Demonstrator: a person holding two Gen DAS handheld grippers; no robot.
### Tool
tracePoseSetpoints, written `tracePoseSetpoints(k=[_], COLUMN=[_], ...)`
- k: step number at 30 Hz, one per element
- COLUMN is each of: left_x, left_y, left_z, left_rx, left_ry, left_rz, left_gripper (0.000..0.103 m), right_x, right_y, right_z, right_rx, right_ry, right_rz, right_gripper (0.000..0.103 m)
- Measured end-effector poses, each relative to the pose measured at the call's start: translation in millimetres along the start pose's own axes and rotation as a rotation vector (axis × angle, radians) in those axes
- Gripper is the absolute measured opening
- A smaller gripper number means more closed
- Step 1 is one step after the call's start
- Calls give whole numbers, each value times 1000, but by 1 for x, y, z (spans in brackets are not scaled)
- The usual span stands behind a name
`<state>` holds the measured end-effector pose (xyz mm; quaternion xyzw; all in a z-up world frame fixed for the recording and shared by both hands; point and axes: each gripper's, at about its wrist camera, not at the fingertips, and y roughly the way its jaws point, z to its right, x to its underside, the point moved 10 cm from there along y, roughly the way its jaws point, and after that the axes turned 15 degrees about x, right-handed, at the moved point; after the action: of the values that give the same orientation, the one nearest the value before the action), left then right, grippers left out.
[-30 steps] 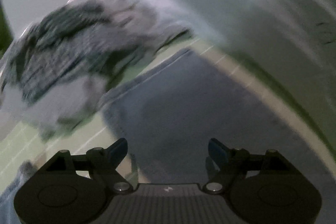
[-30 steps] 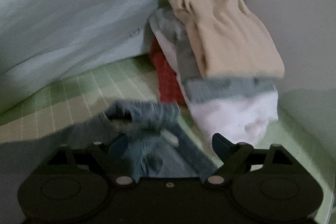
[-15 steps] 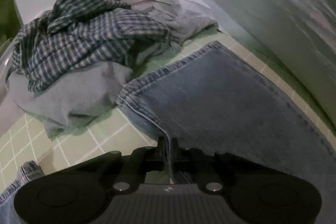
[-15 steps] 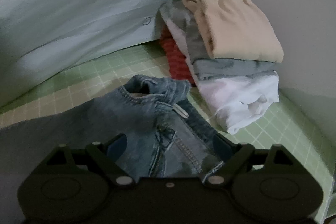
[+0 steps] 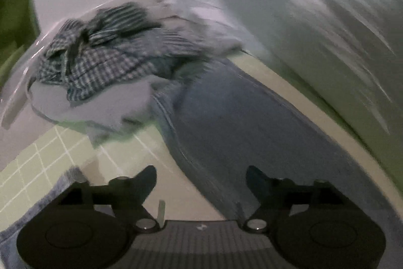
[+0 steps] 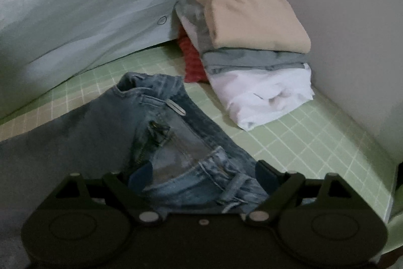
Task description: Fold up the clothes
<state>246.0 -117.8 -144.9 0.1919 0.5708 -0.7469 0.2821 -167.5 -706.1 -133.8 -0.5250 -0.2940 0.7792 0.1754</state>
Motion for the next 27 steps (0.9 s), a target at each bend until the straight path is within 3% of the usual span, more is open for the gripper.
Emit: tracePoseSetpoints(k=[4, 5, 6, 10, 14, 19, 24, 25, 26, 27], left_x=[43, 56, 66, 98, 110, 106, 102, 102, 104, 107], left_y=[-17, -21, -26, -43, -43, -28, -18, -17, -17, -17], left_z=[43, 53, 62, 96, 122, 152, 188, 194, 197, 199], left_rx=[45, 61, 75, 107, 108, 85, 122, 131, 138, 144], left_ry=[113, 129, 142, 213, 276, 348, 427, 439, 446, 452], left_rz=[-59, -72, -80, -115, -143, -173, -166, -164, -168, -175], left_gripper=[87, 87, 87, 88, 88, 88, 88, 89, 89, 89], right_x=[-1, -2, -3, -16, -30, -35, -30, -29, -28, -27], right_y=[12, 17, 22, 40, 63, 94, 98, 98, 97, 98], right_z=[-4, -7, -11, -29, -53, -79, -84, -84, -83, -82], right_rx=[-36, -50, -66, -124, -147, -186, -243, -266, -293, -289], right_ry=[-41, -49, -55, -71, -112, -76, 11, 30, 52, 50], right_rz=[41, 44, 45, 81, 88, 9, -13, -18, -25, -26], right_gripper=[91, 94, 103, 103, 102, 62, 50, 39, 36, 24])
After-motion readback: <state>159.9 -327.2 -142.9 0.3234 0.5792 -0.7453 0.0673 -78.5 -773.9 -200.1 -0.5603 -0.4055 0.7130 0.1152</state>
